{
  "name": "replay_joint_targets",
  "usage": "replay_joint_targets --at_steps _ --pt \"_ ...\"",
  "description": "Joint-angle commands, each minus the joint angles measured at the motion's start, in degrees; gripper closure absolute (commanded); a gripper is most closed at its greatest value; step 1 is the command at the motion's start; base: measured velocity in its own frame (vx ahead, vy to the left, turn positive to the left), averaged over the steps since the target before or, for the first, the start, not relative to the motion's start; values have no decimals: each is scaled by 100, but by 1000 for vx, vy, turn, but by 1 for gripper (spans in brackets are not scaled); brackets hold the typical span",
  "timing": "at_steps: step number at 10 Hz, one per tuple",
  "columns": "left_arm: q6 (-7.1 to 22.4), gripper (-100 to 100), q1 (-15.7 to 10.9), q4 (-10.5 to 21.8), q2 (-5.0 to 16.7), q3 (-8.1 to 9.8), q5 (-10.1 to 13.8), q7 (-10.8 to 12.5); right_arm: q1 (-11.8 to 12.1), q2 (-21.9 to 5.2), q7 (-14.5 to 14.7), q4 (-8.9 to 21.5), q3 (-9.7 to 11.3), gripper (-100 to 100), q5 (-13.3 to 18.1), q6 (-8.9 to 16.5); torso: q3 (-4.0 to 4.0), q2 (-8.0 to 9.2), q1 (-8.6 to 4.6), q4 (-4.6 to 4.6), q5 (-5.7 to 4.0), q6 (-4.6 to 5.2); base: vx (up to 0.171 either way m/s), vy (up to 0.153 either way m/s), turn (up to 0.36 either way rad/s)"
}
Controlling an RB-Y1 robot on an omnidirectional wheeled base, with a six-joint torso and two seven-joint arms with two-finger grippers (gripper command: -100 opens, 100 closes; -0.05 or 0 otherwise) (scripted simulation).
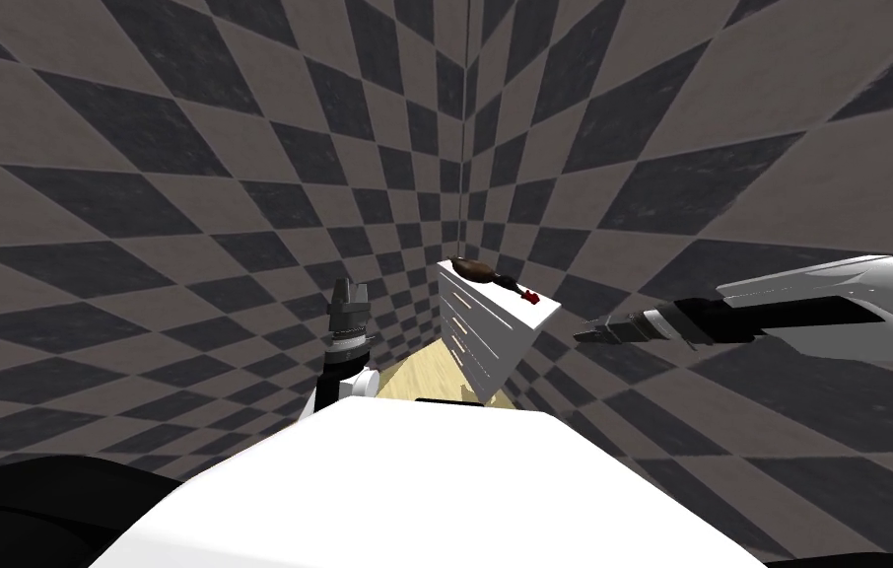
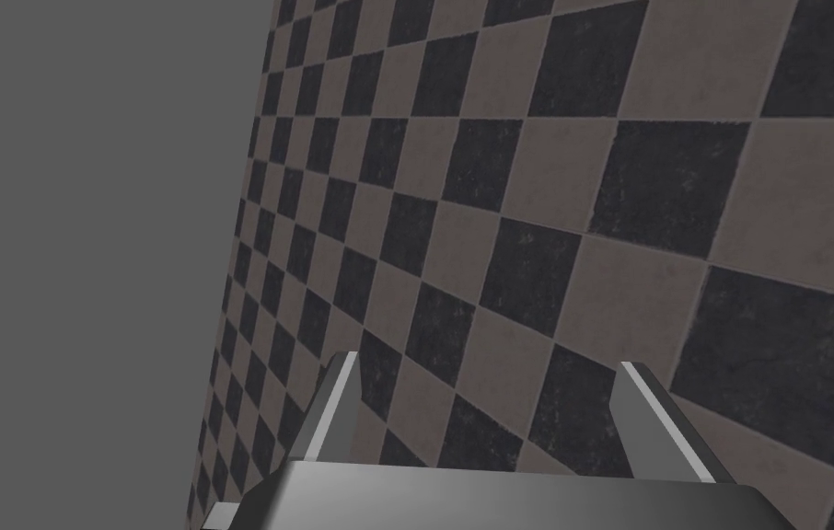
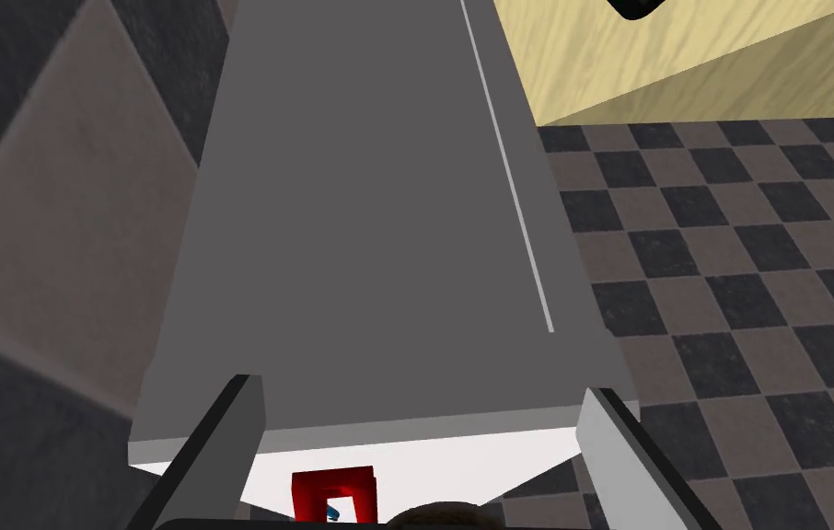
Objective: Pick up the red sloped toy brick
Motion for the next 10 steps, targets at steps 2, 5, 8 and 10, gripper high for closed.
replay_joint_targets --at_steps 2,5,8,10 --pt "0 0 0 0 0 0 0 0 71 -351 28 115 118 -100 -61 -38 -5 -9 -2 -2 0 -1 97 51 42" --pt "0 0 1 0 0 0 0 0 201 -827 49 305 286 -100 -150 -110 -12 -21 11 -5 2 -2 109 81 55" --pt "0 0 0 0 0 0 0 0 376 -1311 67 498 477 -100 -237 -191 -14 -23 10 -6 2 -2 144 79 73" --pt "0 0 1 0 0 0 0 0 492 -1537 73 584 582 -100 -273 -232 -25 -42 11 -11 2 -1 173 92 65"
